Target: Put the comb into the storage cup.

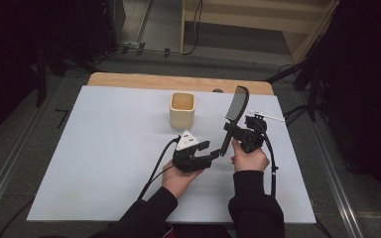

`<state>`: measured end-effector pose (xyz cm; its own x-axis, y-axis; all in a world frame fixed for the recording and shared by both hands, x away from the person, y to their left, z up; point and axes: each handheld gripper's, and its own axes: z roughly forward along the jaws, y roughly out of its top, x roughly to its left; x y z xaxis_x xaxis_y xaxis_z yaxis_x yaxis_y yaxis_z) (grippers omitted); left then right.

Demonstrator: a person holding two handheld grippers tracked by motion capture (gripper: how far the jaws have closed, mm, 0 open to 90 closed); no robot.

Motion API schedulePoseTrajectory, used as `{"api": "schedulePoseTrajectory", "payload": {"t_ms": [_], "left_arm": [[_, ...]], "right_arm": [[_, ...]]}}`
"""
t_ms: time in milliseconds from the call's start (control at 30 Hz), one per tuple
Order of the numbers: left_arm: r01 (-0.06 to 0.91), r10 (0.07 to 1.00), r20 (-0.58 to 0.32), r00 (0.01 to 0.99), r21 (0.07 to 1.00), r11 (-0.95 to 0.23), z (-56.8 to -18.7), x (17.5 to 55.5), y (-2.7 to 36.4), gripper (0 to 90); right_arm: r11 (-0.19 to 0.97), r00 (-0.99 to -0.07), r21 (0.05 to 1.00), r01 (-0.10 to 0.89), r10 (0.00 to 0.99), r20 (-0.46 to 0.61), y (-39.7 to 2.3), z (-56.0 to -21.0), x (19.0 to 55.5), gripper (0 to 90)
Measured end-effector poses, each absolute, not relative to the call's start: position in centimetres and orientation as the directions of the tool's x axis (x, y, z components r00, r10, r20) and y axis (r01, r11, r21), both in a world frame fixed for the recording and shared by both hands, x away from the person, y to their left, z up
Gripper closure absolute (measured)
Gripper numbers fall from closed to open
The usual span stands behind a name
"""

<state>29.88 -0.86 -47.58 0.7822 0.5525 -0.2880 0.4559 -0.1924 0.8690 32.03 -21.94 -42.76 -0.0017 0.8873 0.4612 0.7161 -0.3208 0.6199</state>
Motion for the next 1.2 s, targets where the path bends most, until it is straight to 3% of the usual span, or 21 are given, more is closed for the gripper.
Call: {"api": "schedulePoseTrajectory", "payload": {"t_ms": [300,733,1200], "left_arm": [[0.509,0.513,-0.325,0.794,0.817,-0.271,-47.2,30.0,-0.8,40.0],[0.565,0.504,-0.361,0.785,0.75,-0.343,-46.5,30.6,0.6,36.3],[0.564,0.482,-0.339,0.808,0.684,-0.464,-46.8,30.9,1.5,36.2]], "right_arm": [[-0.291,-0.032,0.642,0.709,0.897,0.442,-21.9,-42.6,31.4,70.3],[-0.22,-0.089,0.653,0.724,0.91,0.405,-21.2,-43.2,30.9,70.3],[-0.171,-0.145,0.679,0.714,0.913,0.381,-21.1,-43.0,30.4,70.2]]}}
